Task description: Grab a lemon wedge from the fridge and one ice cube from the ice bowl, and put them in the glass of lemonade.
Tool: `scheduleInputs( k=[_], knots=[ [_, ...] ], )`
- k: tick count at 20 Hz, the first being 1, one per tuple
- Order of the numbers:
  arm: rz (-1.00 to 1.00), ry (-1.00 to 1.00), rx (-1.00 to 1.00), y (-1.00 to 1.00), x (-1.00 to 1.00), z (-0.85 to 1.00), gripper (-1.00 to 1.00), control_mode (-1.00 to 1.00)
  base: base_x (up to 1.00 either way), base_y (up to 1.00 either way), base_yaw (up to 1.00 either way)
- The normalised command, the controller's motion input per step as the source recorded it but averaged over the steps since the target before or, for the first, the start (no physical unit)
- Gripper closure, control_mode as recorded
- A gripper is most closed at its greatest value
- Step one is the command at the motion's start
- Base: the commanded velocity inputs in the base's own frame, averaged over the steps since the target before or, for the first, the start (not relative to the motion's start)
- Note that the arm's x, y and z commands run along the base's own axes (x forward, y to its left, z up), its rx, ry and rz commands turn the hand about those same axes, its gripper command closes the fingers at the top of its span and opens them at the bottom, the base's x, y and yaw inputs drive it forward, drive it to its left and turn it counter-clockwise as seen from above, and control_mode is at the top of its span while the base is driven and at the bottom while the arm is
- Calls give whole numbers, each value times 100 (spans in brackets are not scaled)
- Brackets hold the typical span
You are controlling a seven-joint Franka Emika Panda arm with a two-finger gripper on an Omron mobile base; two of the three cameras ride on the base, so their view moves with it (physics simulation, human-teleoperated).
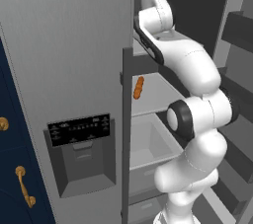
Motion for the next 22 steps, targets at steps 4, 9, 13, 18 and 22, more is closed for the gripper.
scheduleInputs(
  k=[4, 9, 13, 18, 22],
  knots=[
    [0, 0, 0, 0, 2, 0, 100, -100, 0, 0, 0],
    [0, -1, 0, -17, -60, -8, 100, -100, 0, 0, 0],
    [1, -5, 3, -49, -100, -13, 100, -100, 0, 0, 0],
    [9, -15, 7, -28, -100, -14, 100, -100, 0, 0, 0],
    [13, -9, 1, 0, -100, -13, 100, -100, 0, 0, 0]
  ],
)
